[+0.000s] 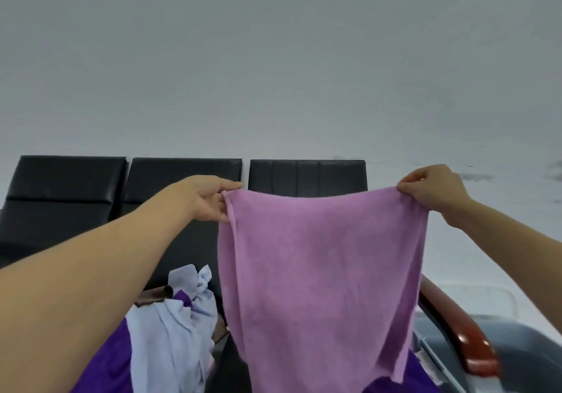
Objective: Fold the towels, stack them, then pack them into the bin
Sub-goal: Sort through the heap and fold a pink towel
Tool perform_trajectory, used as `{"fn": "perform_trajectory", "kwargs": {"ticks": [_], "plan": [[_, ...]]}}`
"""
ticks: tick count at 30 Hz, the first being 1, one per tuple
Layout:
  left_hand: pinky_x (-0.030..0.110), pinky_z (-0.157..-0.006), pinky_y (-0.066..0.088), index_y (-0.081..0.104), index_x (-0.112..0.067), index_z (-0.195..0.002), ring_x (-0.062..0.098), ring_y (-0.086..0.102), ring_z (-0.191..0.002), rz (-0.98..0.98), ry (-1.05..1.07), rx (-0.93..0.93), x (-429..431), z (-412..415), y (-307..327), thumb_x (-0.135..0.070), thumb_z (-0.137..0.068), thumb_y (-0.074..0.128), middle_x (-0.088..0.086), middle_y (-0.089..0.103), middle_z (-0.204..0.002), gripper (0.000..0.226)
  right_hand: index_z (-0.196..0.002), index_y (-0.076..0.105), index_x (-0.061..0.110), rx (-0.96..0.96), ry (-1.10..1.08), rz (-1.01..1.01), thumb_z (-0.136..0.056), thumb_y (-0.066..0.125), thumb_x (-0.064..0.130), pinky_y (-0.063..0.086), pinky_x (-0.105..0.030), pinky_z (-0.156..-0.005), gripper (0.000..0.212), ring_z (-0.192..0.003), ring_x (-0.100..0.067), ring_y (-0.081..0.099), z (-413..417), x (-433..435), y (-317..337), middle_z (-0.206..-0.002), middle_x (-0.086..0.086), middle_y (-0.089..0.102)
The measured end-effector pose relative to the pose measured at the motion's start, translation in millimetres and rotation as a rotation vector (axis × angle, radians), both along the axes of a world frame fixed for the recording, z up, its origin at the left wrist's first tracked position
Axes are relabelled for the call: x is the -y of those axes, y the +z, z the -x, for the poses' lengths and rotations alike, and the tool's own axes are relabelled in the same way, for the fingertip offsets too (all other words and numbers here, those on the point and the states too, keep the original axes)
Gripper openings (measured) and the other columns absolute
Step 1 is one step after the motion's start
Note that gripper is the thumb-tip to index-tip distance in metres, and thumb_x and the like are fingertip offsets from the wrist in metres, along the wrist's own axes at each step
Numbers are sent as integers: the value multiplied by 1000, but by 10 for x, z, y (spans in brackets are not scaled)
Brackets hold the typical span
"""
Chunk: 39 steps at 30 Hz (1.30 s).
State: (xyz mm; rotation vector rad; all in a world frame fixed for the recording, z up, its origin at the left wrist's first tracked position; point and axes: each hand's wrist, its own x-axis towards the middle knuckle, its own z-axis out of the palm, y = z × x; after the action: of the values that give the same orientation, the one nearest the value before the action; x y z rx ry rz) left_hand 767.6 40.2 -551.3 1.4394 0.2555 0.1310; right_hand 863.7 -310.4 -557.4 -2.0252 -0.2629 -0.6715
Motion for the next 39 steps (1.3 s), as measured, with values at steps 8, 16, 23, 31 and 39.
{"fn": "perform_trajectory", "kwargs": {"ticks": [8,16,23,31,39], "plan": [[31,-73,55,41,-5,-139,24,54,-104,-705,188,92,7,-25,-217,10,-92,45,13,41,-135,49,-80,72,12,-202,130,-183,-78,74,4,49,-33,-72,9,-89,-20,58,-66,-21,-41,-98,-9,68],[35,-73,53,66,-6,-115,18,55,-77,-372,291,182,-76,-170,-294,12,-92,48,9,58,-97,34,-97,73,10,-320,226,-162,-68,75,-10,47,-35,-79,35,-101,-23,57,-35,10,-7,-106,-8,66],[32,-78,52,66,-5,-112,22,62,-100,-410,-2,-24,-163,-114,-279,-3,-74,78,12,64,-114,40,-92,75,11,-196,152,170,-75,75,0,49,-32,-79,21,-94,-22,60,-21,-28,-101,-93,-5,69],[25,-83,43,71,-10,-93,13,55,-92,-1219,-142,-18,4,-99,-201,-24,-82,74,-2,62,-97,18,-94,74,15,28,-86,519,-86,65,14,49,-33,-80,12,-89,-25,58,-114,-157,-103,-92,-7,66],[33,-70,39,61,-7,-70,22,53,-72,-1629,69,58,-57,-259,-296,-24,-84,71,6,59,-71,24,-88,73,21,76,-229,644,-82,61,7,50,-43,-86,20,-87,-27,58,-115,-255,-110,-93,-7,68]]}}
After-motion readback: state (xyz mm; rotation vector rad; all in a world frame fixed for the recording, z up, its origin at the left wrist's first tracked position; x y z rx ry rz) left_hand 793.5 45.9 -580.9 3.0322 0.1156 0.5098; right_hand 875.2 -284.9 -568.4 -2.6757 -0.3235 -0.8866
